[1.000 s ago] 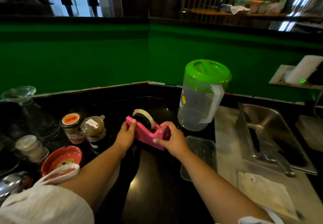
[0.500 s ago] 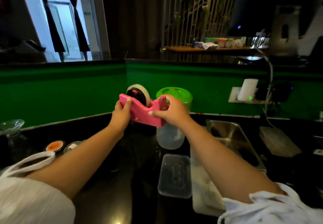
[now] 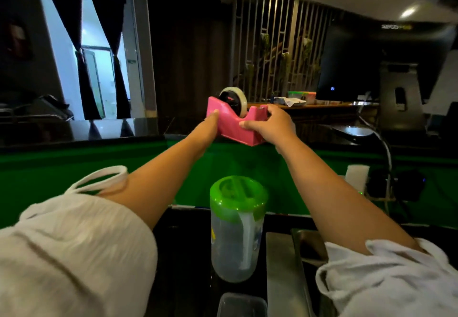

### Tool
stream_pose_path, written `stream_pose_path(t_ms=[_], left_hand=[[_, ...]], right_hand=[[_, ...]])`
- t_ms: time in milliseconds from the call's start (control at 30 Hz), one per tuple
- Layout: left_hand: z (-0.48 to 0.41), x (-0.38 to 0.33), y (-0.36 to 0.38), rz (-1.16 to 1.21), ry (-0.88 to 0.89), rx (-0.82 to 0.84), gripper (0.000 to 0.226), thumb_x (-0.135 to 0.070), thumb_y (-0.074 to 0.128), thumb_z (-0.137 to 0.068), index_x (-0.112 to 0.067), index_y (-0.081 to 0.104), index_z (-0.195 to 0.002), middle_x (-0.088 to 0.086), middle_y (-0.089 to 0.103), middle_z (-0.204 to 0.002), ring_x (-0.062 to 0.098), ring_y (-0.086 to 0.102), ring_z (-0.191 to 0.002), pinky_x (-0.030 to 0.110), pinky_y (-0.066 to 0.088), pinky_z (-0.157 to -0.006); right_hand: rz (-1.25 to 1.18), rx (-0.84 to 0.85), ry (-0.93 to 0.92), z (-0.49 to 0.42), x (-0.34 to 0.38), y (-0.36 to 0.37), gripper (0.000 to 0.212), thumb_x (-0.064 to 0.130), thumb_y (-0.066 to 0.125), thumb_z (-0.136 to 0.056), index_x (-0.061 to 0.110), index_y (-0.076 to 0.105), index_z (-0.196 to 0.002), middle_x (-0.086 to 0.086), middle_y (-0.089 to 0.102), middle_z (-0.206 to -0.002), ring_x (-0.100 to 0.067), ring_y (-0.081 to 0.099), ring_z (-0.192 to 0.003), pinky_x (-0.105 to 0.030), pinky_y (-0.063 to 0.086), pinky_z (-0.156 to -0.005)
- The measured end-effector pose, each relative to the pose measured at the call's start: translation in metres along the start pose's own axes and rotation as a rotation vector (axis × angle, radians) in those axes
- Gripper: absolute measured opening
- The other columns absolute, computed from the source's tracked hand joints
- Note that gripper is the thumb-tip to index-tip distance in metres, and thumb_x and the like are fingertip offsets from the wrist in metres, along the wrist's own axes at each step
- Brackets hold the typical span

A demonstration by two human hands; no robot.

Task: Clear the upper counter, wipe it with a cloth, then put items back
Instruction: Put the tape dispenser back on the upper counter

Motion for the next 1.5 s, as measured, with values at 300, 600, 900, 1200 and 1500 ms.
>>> stream_pose_path(t_ms=[300,600,900,1200,1500], left_hand=[[-0.054,0.022,0.035,-0.052,-0.059,0.152,0.060,-0.040,0.018,-0.102,0.001,0.039,-0.139,0.017,0.042,-0.145,0.024,0.038,-0.136,0.033,0.025,-0.114],[-0.087,0.032,0.027,-0.051,-0.041,0.140,0.069,-0.051,0.012,-0.099,-0.005,0.057,-0.124,0.013,0.061,-0.118,0.024,0.056,-0.109,0.033,0.040,-0.097],[-0.105,0.044,0.017,-0.050,-0.107,0.131,0.067,-0.056,0.016,-0.097,-0.011,0.051,-0.132,0.013,0.051,-0.137,0.026,0.048,-0.126,0.033,0.035,-0.101],[-0.118,0.040,0.020,-0.075,-0.138,0.149,0.066,-0.050,0.010,-0.100,-0.009,0.051,-0.130,0.015,0.057,-0.128,0.026,0.054,-0.119,0.025,0.038,-0.085],[-0.085,0.040,0.006,-0.297,-0.129,0.076,0.060,-0.042,0.012,-0.102,-0.006,0.047,-0.135,0.017,0.046,-0.140,0.029,0.041,-0.131,0.035,0.027,-0.110]], right_hand=[[0.195,-0.003,0.145,-0.078,-0.026,0.059,0.069,0.054,0.076,-0.067,0.018,0.054,-0.122,-0.006,0.061,-0.122,-0.028,0.059,-0.112,-0.030,0.042,-0.077],[-0.051,0.295,0.031,-0.101,-0.032,0.095,0.040,0.025,0.075,-0.078,0.017,0.061,-0.114,-0.008,0.068,-0.107,-0.024,0.065,-0.100,-0.042,0.054,-0.087],[-0.009,0.200,-0.035,-0.109,-0.027,0.114,0.055,0.025,0.077,-0.077,0.009,0.058,-0.126,-0.012,0.067,-0.113,-0.027,0.065,-0.101,-0.044,0.052,-0.091],[0.092,0.155,0.005,-0.130,-0.025,0.134,0.051,0.029,0.076,-0.078,0.009,0.060,-0.123,-0.014,0.066,-0.112,-0.030,0.062,-0.102,-0.043,0.051,-0.091],[0.129,0.183,0.005,-0.106,-0.026,0.142,0.040,0.016,0.065,-0.088,0.006,0.057,-0.126,-0.014,0.062,-0.123,-0.030,0.059,-0.111,-0.034,0.044,-0.092]])
Point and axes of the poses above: each hand's wrist, its own z-axis away from the middle knuckle, its own y-axis out of the palm, x = y × z, the point moved 10 cm from there along -z, towards the middle knuckle
